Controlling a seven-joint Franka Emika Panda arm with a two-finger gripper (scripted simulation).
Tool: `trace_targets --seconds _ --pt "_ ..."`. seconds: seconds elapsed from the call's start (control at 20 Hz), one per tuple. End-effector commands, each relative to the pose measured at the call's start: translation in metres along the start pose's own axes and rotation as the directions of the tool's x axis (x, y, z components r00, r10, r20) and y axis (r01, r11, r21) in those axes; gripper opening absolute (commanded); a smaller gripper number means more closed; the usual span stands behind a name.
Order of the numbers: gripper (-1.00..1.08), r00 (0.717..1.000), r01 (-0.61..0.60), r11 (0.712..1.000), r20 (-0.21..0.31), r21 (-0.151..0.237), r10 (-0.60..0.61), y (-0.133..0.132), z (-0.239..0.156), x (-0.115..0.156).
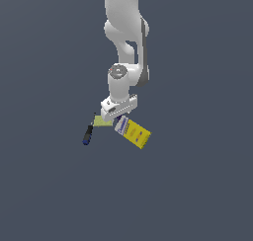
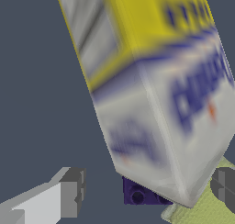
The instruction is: Pick up a designated object from a clutter of objects.
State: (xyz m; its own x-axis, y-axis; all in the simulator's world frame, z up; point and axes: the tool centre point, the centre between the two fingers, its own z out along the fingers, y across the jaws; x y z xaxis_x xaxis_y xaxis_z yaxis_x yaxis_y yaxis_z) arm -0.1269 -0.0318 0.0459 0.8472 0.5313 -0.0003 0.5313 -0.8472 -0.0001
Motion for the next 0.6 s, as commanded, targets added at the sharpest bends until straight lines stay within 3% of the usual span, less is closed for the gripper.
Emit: trace_targets --seconds 0.0,0.55 --pt "1.00 1.000 0.001 1.000 0.000 0.000 -0.001 0.000 0.010 0.000" --pt "1.00 1.000 0.001 1.000 0.000 0.000 -0.001 0.000 0.024 0.000"
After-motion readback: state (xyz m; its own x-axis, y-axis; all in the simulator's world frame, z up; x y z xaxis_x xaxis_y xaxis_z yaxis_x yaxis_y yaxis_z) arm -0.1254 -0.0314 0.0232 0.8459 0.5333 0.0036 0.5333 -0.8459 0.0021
